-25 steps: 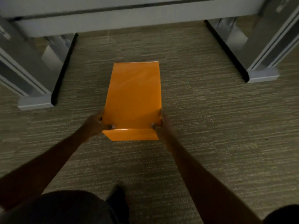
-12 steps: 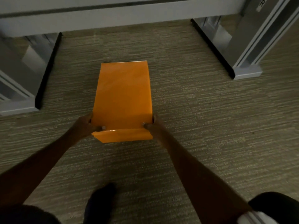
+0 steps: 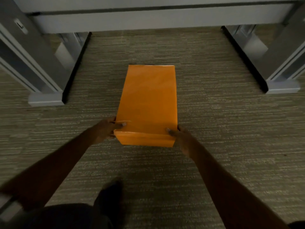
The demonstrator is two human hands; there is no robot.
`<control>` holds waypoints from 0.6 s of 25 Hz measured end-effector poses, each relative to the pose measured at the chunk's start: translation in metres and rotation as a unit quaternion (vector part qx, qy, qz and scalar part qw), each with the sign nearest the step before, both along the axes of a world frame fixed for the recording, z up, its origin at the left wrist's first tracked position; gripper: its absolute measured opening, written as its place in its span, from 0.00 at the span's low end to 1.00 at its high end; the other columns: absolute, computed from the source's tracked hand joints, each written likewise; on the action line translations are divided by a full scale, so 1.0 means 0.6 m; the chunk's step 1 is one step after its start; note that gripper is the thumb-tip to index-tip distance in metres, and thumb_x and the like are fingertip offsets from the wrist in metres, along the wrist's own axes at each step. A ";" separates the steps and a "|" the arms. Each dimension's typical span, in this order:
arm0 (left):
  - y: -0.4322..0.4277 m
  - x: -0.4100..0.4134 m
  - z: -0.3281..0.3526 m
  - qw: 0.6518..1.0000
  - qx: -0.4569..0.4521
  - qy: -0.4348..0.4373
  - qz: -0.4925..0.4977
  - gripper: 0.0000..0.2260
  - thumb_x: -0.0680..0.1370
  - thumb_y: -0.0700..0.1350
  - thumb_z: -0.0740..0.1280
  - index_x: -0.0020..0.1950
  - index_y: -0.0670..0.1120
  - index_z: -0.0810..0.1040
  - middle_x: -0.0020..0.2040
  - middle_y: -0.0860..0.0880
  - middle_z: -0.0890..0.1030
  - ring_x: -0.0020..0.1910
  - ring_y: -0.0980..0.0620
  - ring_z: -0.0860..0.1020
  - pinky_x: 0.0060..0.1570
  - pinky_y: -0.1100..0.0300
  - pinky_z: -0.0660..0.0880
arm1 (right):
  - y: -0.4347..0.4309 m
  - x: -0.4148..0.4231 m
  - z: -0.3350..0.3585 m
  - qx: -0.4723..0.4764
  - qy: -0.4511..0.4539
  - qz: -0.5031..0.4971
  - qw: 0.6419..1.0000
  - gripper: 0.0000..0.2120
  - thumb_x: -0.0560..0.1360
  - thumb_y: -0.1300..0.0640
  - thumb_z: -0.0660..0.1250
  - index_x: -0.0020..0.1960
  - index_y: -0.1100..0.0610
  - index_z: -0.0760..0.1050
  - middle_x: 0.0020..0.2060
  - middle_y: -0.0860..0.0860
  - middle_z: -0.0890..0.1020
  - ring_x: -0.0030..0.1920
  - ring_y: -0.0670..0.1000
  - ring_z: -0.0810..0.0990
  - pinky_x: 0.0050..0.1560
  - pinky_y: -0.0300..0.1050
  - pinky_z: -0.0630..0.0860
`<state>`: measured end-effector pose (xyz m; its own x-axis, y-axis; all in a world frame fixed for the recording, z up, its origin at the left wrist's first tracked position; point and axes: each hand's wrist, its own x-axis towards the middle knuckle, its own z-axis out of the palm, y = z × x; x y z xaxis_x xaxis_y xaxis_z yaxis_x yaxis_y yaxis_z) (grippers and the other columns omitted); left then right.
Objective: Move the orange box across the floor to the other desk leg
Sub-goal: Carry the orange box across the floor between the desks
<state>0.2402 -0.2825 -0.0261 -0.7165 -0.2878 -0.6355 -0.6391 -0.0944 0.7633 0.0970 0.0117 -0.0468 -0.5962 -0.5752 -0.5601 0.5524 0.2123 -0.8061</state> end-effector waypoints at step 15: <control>-0.056 0.120 -0.010 0.970 -0.030 0.146 0.191 0.07 0.79 0.54 0.68 0.56 0.56 0.80 0.46 0.60 0.86 0.44 0.58 0.84 0.38 0.61 0.79 | -0.131 0.079 0.032 -0.057 0.045 0.066 0.995 0.23 0.81 0.56 0.63 0.75 0.50 0.65 0.71 0.52 0.76 0.63 0.51 0.79 0.55 0.48 0.78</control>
